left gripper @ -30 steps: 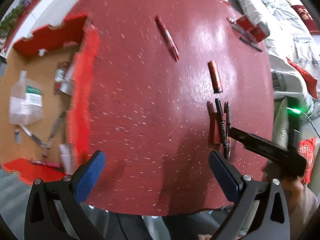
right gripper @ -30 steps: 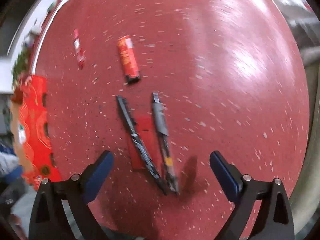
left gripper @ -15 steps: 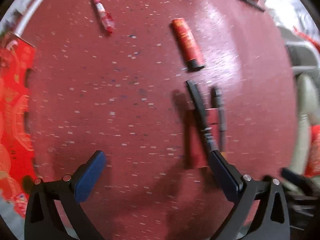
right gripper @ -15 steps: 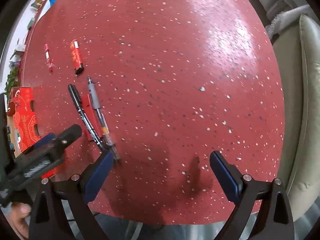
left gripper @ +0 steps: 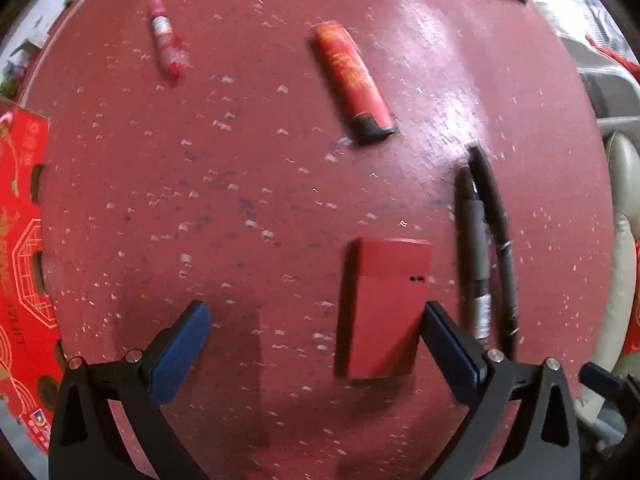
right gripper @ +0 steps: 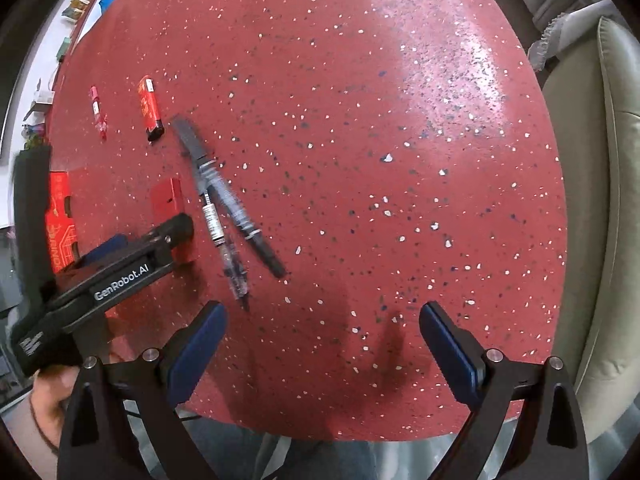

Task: Organize rigid objects
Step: 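Position the right tool over the black marker while the left tool approaches the red card case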

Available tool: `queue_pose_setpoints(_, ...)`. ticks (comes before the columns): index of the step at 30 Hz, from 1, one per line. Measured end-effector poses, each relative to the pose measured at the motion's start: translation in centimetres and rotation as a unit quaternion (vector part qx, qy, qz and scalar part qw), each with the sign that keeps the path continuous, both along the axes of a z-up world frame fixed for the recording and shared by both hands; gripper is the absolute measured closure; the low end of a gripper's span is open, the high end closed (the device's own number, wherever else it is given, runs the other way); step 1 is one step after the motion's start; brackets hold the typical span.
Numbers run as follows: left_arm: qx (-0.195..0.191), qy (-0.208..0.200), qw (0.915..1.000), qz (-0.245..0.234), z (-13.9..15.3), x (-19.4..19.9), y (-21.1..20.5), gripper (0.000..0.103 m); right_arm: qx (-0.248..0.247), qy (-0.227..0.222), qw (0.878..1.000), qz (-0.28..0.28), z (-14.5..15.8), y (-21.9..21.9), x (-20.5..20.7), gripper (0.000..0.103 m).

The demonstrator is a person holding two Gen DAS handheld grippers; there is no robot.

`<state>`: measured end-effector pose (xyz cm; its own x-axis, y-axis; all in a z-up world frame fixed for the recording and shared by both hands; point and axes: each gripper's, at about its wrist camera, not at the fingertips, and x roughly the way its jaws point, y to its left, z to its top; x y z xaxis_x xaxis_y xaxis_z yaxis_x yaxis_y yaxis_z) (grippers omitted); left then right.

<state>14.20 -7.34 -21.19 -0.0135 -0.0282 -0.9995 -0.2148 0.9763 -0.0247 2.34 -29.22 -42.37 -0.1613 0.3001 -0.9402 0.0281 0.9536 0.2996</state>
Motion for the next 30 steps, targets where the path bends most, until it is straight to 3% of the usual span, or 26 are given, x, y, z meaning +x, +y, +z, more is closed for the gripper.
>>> queue_pose_setpoints(7,0.007,0.002,0.9998,0.019,0.4,-0.9,2.8,0.000,-0.001,-0.016,0.999,0.034,0.0,1.3,0.3,0.005)
queue_pose_setpoints(13,0.003,-0.008,1.0000,0.002,0.4,0.9,-1.5,0.000,-0.038,-0.057,0.995,0.073,0.0,2.5,2.6,0.005)
queue_pose_setpoints(18,0.004,-0.022,0.9998,-0.001,0.7,1.4,-3.2,0.000,-0.052,-0.063,0.990,0.114,-1.4,3.9,4.4,0.006)
queue_pose_setpoints(19,0.003,-0.028,0.9996,0.002,0.8,1.3,-3.3,0.000,-0.055,-0.063,0.989,0.123,-1.7,4.3,4.7,0.012)
queue_pose_setpoints(25,0.005,-0.034,0.9993,0.013,0.4,-1.1,-2.3,0.000,-0.102,-0.088,0.976,0.172,-1.8,5.4,5.1,0.022)
queue_pose_setpoints(30,0.004,-0.026,0.9994,0.020,0.0,-1.9,-1.0,0.000,-0.104,-0.102,0.969,0.200,-0.8,7.8,4.1,0.040)
